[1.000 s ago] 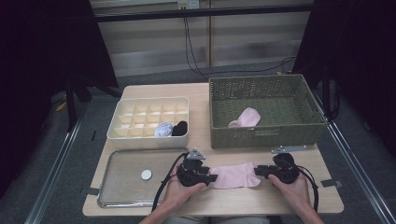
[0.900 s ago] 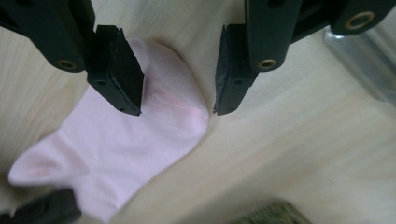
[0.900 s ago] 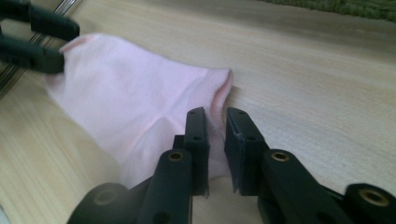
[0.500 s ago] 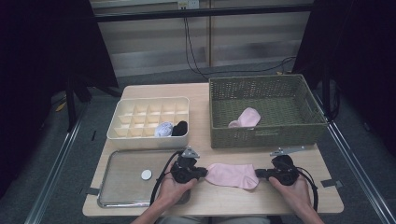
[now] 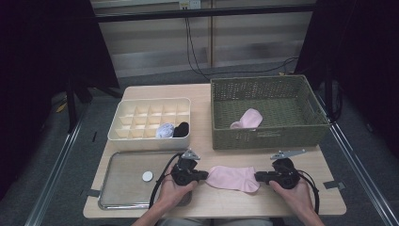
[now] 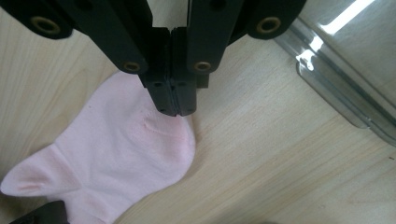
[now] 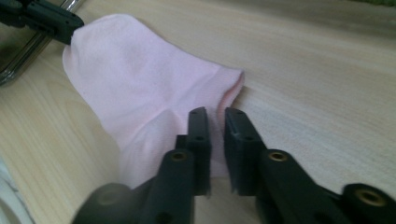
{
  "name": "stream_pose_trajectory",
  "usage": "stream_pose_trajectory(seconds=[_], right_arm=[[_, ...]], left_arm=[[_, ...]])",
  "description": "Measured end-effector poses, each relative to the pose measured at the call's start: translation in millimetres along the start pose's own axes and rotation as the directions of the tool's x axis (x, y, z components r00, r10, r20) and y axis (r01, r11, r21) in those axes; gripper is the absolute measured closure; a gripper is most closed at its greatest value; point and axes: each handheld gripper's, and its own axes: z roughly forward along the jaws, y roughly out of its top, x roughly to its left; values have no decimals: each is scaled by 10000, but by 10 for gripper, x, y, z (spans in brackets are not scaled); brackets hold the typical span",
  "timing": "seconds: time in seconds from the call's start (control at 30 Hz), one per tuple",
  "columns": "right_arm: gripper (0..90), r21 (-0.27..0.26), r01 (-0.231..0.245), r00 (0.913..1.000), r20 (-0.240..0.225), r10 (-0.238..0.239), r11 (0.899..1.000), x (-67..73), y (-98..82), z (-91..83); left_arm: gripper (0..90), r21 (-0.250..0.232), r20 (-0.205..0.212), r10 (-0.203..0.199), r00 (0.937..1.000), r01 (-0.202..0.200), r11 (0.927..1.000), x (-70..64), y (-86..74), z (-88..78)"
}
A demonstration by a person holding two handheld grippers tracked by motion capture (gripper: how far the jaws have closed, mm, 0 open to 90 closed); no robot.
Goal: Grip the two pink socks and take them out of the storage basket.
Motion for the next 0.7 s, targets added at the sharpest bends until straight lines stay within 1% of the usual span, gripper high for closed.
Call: stream_pose_trajectory(seconds=[0.1, 0.2, 0.27, 0.3, 0.33, 0.37, 0.4, 0.43, 0.47, 0.6, 0.67, 0.7], right_arm=[[899, 123, 109, 9999, -60, -108, 9999, 4, 10, 0], [900, -12, 247, 9997, -78, -247, 9997, -23, 50, 4], [900, -112, 390, 9992, 6, -390, 9992, -37, 98, 10], [900, -157, 370, 9992, 157, -367, 9992, -51, 115, 15], [900, -116, 291, 9995, 160, -289, 9995, -65, 126, 21], [900, -13, 264, 9991, 326, -264, 9996, -82, 123, 33], [900, 23, 176, 9993, 318, -177, 9998, -106, 111, 42], [900, -16, 62, 9998, 209, -62, 10000, -122, 104, 37], [900, 22, 68, 9996, 273, -68, 10000, -119, 100, 27], [900, 87, 108, 9998, 150, -109, 9999, -85, 59, 2], [900, 143, 52, 10000, -46, -51, 9999, -64, 24, -12], [900, 170, 2, 9999, -112, 0, 9999, -49, 9, -23]], left_arm=[[894, -10, 36, -74, 10000, 74, 10000, 34, -16, -24], [894, 9, 34, -86, 10000, 86, 10000, 47, -9, -23], [894, -7, -4, -75, 10000, 75, 10000, 55, -1, -15], [894, -34, -16, -123, 9999, 123, 9999, 57, -1, -14], [895, 11, 4, -94, 10000, 94, 10000, 66, -3, -19], [895, -21, 6, -153, 9999, 153, 9999, 70, -7, -21], [895, -28, 26, -176, 9998, 177, 9998, 74, -8, -24], [895, -1, 36, -190, 9998, 190, 9998, 79, -9, -28], [895, -26, 46, -244, 9997, 244, 9997, 77, -13, -28], [894, 104, 162, -108, 9998, 106, 9999, 0, -35, -43], [892, 146, 184, 5, 9998, -8, 9999, -47, -59, -67], [885, 172, 260, -38, 9997, 33, 9998, -60, -69, -78]])
